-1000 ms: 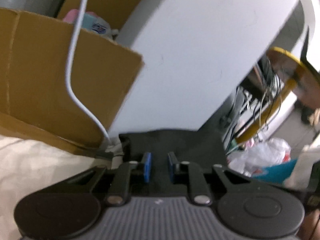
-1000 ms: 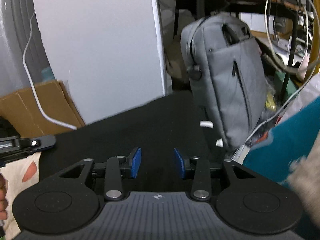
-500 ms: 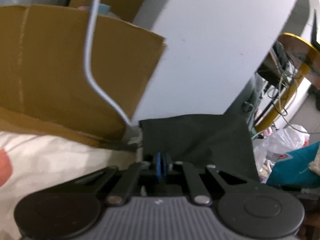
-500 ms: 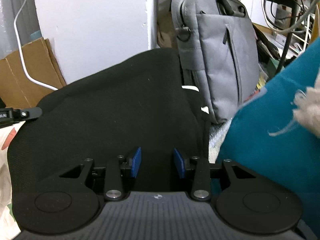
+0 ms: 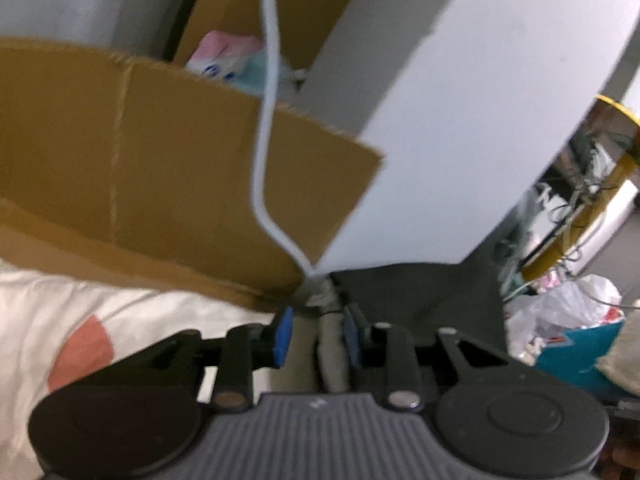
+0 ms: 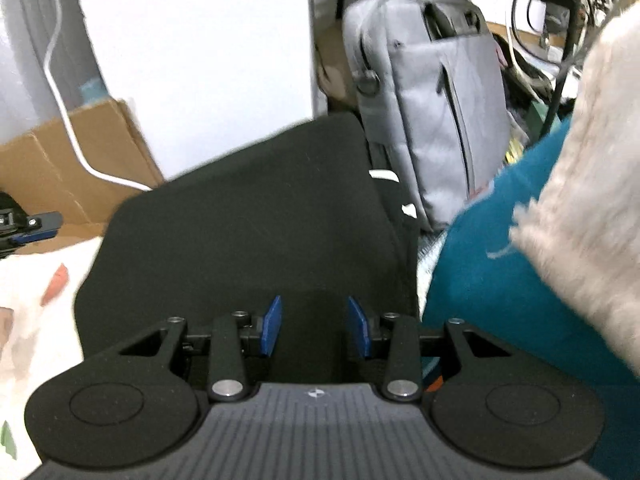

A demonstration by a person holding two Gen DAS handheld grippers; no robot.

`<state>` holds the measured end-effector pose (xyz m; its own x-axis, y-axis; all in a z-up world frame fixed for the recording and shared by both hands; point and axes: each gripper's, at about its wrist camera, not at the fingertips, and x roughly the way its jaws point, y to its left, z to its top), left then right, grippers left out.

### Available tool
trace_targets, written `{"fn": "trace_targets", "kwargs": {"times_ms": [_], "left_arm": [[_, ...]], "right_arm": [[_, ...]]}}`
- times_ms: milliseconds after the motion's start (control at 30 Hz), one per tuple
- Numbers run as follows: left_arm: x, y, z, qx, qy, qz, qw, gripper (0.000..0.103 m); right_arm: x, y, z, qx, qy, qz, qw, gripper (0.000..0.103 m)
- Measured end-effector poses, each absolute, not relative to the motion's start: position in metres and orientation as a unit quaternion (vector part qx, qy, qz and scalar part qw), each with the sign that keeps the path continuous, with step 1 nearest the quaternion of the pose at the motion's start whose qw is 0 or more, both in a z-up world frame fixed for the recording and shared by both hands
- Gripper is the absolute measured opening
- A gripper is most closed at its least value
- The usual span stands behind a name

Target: Fold clothes

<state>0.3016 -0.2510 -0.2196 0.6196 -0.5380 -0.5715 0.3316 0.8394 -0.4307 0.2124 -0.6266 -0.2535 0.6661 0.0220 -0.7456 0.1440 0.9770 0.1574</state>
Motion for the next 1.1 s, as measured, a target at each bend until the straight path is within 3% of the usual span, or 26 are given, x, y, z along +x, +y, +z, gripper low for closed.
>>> {"fn": "trace_targets", "kwargs": {"times_ms": [300, 433, 567, 700, 900, 1100], "left_arm": [[0.287, -0.31, -0.231, -0.123, 0.362, -0.314, 0.869, 0.035], [0.293, -0.327, -0.257, -0.111, 0.408, -0.294, 0.857, 0.038], [0.294, -0.329, -0.273, -0.101, 0.424, -0.289, 0.852, 0.038], [0.297, -0.324, -0.274, -0.083, 0.443, -0.273, 0.85, 0.049], [0.289, -0.313, -0.255, -0.058, 0.456, -0.253, 0.851, 0.05], [0.277, -0.298, -0.204, -0.024, 0.437, -0.247, 0.865, 0.071]], "right_arm": [[0.208, -0.595, -0.252, 0.118, 0.412, 0.0, 0.904, 0.041], [0.213, -0.58, -0.263, 0.111, 0.438, 0.01, 0.892, 0.041], [0.219, -0.569, -0.275, 0.086, 0.47, 0.014, 0.879, 0.041], [0.218, -0.566, -0.28, 0.089, 0.481, 0.008, 0.872, 0.042], [0.206, -0.56, -0.271, 0.089, 0.485, 0.012, 0.87, 0.042], [0.191, -0.56, -0.238, 0.094, 0.454, 0.008, 0.886, 0.066]]}}
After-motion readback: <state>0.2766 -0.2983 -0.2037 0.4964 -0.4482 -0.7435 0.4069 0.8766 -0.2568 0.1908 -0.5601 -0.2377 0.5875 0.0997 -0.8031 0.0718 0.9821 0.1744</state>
